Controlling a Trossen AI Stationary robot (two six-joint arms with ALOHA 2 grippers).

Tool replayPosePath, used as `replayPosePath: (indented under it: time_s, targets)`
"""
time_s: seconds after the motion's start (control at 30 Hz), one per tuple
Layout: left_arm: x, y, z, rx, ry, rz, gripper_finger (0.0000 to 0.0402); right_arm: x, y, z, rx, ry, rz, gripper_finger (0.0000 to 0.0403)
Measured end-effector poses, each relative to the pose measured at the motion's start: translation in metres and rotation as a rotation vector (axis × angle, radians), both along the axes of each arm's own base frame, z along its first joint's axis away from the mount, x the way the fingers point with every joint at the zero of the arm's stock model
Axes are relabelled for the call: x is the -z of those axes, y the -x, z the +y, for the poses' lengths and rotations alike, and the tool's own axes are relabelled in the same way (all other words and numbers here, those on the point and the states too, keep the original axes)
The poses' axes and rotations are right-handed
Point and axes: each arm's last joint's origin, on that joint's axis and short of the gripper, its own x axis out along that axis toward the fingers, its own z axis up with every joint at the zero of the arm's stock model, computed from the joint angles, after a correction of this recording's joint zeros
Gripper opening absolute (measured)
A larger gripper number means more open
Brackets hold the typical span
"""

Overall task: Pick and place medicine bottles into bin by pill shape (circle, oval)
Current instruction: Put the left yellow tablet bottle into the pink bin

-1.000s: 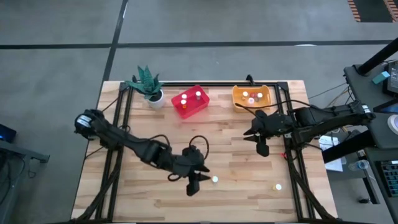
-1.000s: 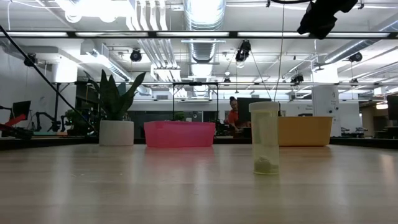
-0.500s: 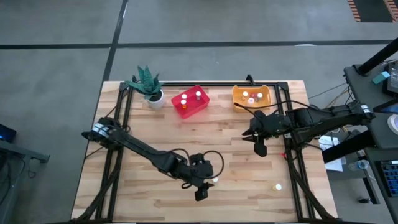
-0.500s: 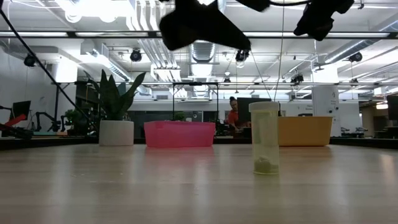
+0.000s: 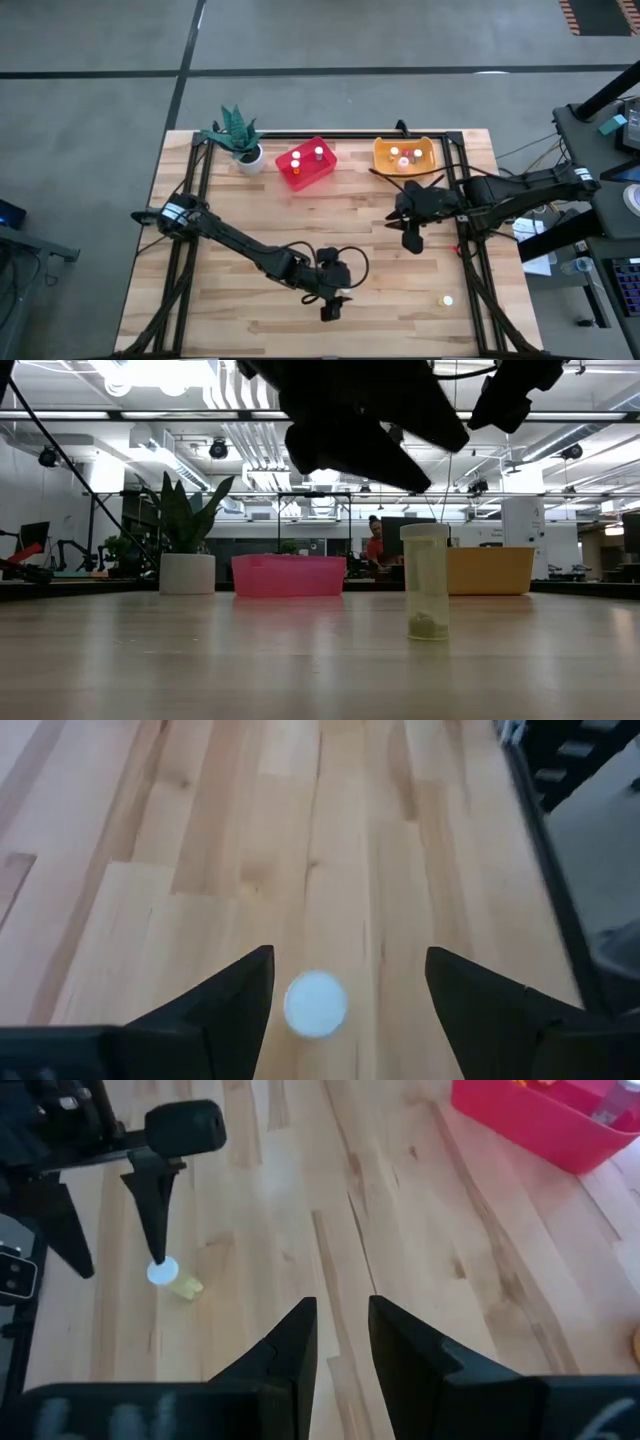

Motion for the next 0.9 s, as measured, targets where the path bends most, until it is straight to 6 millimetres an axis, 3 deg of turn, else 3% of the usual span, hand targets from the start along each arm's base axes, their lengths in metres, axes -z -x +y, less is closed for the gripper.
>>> replayPosePath:
  time_s: [0.9]
  targets:
    - [0.034, 0.008, 0.01, -0.019, 0.005, -0.018, 0.0245, 0.003, -0.003, 0.001, -0.014, 0.017, 0.015, 0.0084]
